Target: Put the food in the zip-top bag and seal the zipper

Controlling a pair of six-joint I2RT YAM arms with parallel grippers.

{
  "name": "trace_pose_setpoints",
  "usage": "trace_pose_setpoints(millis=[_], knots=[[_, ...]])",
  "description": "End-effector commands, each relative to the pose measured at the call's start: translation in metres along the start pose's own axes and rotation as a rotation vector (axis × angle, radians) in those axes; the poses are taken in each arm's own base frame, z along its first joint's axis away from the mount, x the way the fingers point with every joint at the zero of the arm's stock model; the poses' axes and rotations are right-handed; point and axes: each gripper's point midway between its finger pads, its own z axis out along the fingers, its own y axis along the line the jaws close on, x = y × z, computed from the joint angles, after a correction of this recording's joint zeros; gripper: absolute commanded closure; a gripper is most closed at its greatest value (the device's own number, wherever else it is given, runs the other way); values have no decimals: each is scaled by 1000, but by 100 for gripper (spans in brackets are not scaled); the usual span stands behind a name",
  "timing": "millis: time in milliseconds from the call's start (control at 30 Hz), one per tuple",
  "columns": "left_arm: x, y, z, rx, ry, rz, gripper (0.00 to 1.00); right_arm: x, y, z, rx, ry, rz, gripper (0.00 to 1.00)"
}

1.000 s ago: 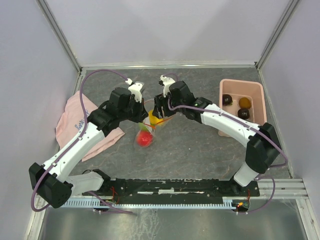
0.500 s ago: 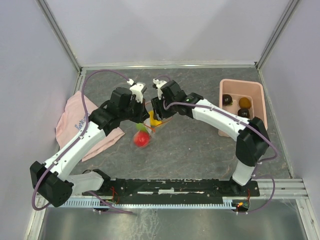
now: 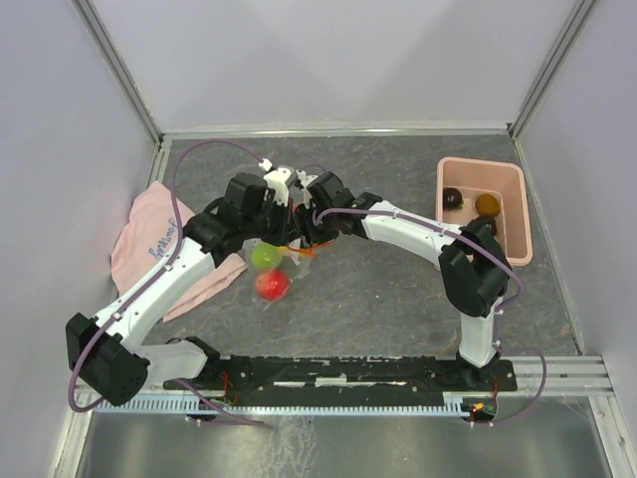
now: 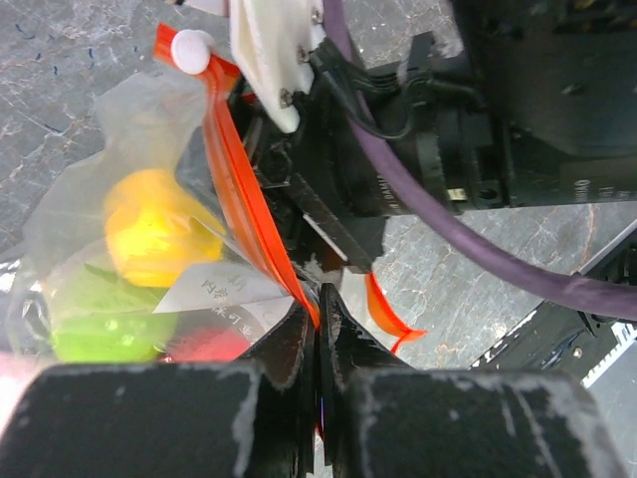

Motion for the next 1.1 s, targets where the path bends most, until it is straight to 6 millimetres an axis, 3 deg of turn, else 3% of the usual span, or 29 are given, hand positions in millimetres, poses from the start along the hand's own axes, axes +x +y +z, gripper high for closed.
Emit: trace_pose_setpoints(millis=[0, 100, 233, 600, 733, 867, 1067], knots=[[-11, -13, 0, 74, -33, 41, 97, -32, 18, 10, -96, -181, 69, 44], [-11, -12, 0, 66, -34, 41, 97, -46, 18, 7, -104, -258, 93, 45], [-15, -1, -4, -5, -57, 38, 97, -61, 20, -23, -94, -308, 49, 40], [-27, 25, -17, -155, -120, 23, 97, -46, 1, -128, 4, -256, -86, 31], [-27, 27, -18, -159, -120, 22, 97, -36, -40, -171, 177, -263, -60, 27], [-28, 27, -19, -157, -122, 26, 97, -20, -101, -208, 360, -254, 49, 24], [-32, 30, -25, -164, -141, 36, 97, 6, -181, -236, 565, -232, 187, 20]])
